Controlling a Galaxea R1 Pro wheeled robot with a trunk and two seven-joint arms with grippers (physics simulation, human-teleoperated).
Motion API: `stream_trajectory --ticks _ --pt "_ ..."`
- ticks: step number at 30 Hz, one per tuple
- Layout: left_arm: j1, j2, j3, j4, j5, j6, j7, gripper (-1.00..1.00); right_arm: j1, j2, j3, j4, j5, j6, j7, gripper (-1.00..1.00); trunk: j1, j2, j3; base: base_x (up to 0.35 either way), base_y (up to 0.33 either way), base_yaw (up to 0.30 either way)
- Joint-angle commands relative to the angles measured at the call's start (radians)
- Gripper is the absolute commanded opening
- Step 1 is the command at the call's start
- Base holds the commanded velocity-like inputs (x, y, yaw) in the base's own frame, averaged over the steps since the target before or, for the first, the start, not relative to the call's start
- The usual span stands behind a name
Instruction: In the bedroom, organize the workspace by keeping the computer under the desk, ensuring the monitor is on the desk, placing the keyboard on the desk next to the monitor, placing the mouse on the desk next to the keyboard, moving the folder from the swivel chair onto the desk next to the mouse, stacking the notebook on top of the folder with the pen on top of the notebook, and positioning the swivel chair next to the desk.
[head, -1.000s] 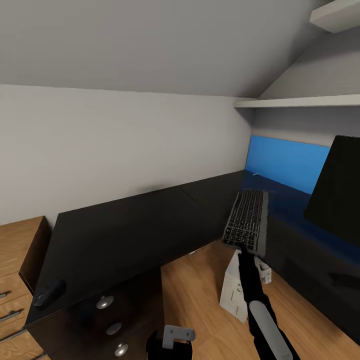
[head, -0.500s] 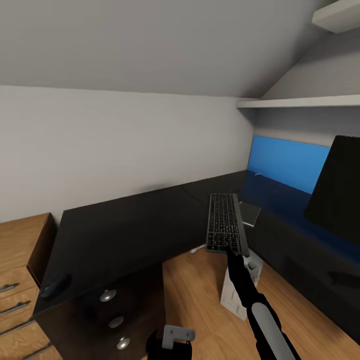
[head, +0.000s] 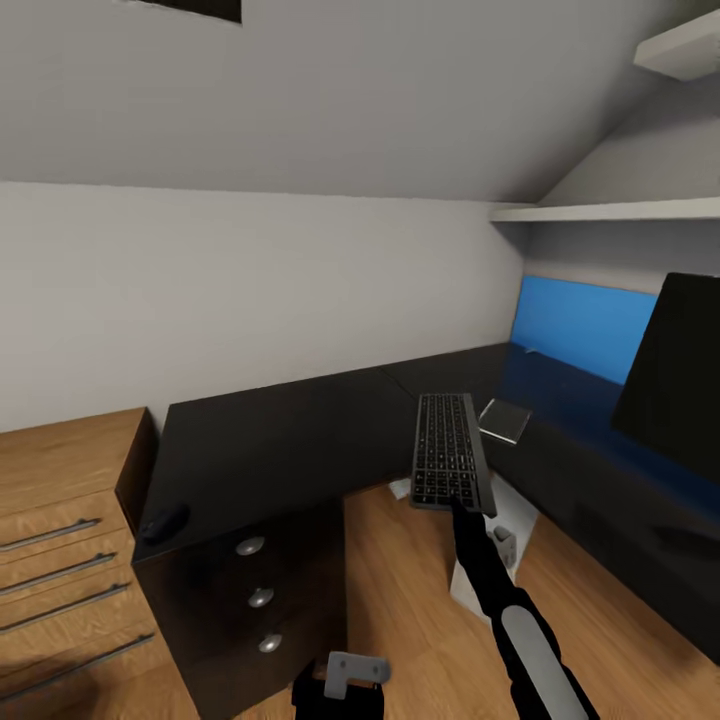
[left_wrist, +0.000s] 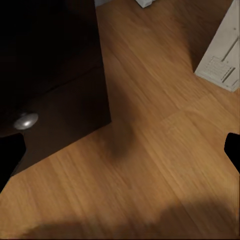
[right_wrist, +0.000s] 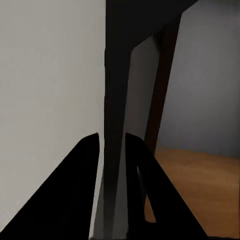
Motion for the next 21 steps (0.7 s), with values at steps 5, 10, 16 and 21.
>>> stream_trajectory --ticks 5,10,16,21 --pt "0.000 0.000 -0.002 -0.001 0.009 0.002 0.008 1.00 0.000 -0.002 0.019 0.001 -0.012 0.001 0.006 -1.00 -0.001 0.000 0.000 -0.324 0.000 0.008" --pt "0.000 0.000 0.000 -0.002 0.008 0.002 0.008 1.00 0.000 -0.003 0.040 0.002 -0.012 0.002 -0.001 -1.00 -0.001 0.000 0.000 -0.128 0.000 0.090" --pt "0.000 0.000 0.000 -0.001 0.009 0.002 0.008 1.00 0.000 -0.003 0.050 0.002 -0.012 0.002 -0.043 -1.00 -0.001 0.000 0.000 -0.012 0.000 0.222" --pt "0.000 0.000 0.000 -0.001 0.009 0.002 0.008 1.00 0.000 -0.003 0.050 0.002 -0.012 0.002 -0.049 -1.00 -0.001 0.000 0.000 -0.001 0.000 0.238"
